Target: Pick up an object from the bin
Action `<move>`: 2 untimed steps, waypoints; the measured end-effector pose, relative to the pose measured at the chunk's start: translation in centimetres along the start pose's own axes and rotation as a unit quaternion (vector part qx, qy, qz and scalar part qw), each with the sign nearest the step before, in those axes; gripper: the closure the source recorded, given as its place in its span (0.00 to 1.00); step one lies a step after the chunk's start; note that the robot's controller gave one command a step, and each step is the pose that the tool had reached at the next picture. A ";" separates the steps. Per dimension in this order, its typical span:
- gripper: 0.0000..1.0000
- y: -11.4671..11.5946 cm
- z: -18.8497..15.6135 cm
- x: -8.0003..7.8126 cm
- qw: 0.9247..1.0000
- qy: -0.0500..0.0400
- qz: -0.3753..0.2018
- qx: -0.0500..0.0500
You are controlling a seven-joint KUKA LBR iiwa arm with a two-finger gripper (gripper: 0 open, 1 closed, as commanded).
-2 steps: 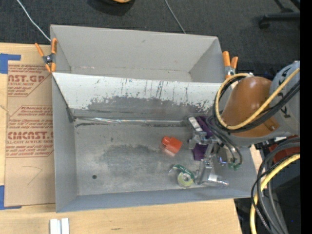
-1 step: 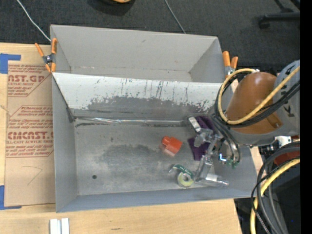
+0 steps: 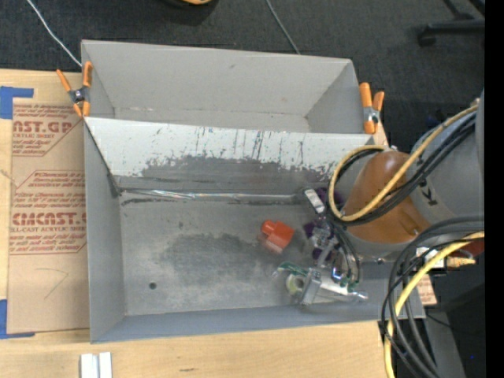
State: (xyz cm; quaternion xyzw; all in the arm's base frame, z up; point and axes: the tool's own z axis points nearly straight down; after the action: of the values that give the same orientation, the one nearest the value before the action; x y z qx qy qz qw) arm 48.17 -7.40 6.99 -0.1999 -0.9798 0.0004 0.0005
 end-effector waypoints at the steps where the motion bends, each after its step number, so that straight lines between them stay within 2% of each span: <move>1: 1.00 0.1 -0.3 -0.2 1.000 -0.002 -0.018 0.000; 2: 1.00 0.1 -0.3 -0.2 1.000 -0.002 -0.022 0.000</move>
Offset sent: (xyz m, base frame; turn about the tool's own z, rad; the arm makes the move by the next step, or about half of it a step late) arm 0.0000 0.0000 0.0000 0.0000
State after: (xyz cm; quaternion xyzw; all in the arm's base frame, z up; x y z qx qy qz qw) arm 48.39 -7.37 7.25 -0.1782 -0.9840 0.0004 -0.0012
